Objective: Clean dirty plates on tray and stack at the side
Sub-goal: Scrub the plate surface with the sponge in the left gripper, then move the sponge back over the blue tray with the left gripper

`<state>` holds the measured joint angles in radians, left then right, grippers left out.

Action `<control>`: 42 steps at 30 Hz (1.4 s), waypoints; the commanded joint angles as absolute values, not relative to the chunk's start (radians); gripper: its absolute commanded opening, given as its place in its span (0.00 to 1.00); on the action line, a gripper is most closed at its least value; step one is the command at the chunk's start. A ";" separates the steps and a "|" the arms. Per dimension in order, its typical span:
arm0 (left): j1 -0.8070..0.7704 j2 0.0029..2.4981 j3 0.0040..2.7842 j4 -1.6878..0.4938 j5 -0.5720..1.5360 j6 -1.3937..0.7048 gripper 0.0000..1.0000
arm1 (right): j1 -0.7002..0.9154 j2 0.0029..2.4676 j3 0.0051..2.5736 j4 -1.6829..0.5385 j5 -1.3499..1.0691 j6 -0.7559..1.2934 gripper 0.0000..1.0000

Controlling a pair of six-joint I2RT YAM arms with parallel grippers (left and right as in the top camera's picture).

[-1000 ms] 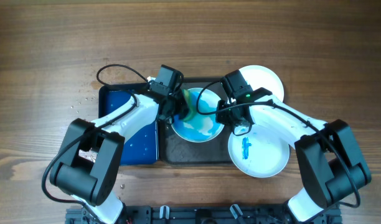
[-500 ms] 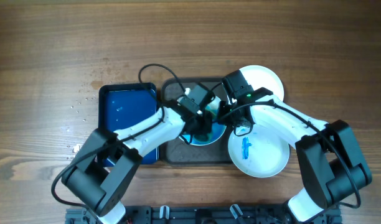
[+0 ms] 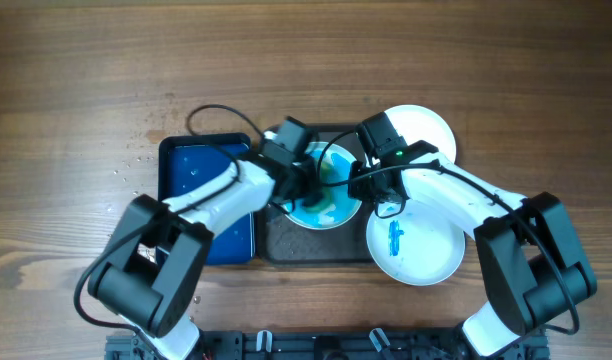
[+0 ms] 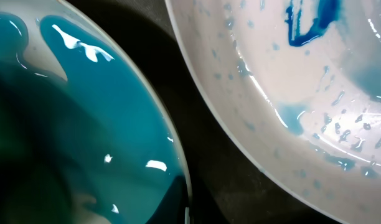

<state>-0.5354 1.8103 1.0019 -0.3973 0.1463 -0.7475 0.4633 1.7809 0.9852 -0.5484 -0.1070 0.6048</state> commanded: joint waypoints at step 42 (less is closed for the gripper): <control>-0.301 1.715 1.118 -0.838 -0.287 -0.633 0.04 | 0.464 1.842 0.939 -0.575 -0.114 0.556 0.04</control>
